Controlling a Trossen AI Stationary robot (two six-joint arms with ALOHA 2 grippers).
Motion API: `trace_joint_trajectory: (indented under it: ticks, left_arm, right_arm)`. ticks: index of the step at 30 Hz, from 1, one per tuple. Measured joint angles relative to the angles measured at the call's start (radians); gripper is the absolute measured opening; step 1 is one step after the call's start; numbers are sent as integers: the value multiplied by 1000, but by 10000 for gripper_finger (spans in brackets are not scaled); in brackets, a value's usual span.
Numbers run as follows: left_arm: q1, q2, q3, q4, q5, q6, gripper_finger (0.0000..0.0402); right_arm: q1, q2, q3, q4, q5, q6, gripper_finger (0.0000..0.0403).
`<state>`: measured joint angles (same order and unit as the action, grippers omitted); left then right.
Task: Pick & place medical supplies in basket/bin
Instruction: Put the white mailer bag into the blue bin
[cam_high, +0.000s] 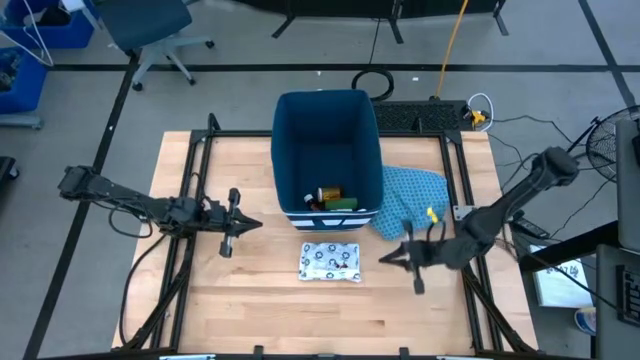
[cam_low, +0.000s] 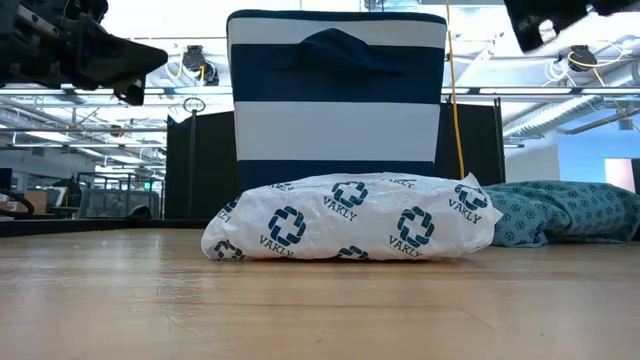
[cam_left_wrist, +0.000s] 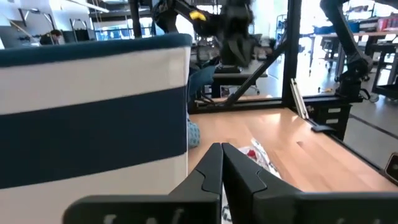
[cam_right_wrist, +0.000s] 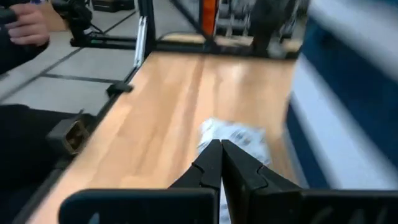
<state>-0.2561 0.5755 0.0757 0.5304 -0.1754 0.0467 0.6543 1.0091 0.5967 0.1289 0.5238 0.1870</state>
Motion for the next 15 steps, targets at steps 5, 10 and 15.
trace_joint_trajectory:
  ticks: [5, 10, 15]
  left_arm:
    - [0, 0, 0, 13, 0, 1, 10]
    - [0, 0, 0, 28, 0, 20, 29]
    - [0, 0, 0, 57, 0, 60, 29]
  right_arm:
    - [21, 162, -30, 115, -3, 196, 0]
    - [29, 316, -36, 259, -2, 250, 31]
    - [29, 426, -36, 333, 0, 300, 102]
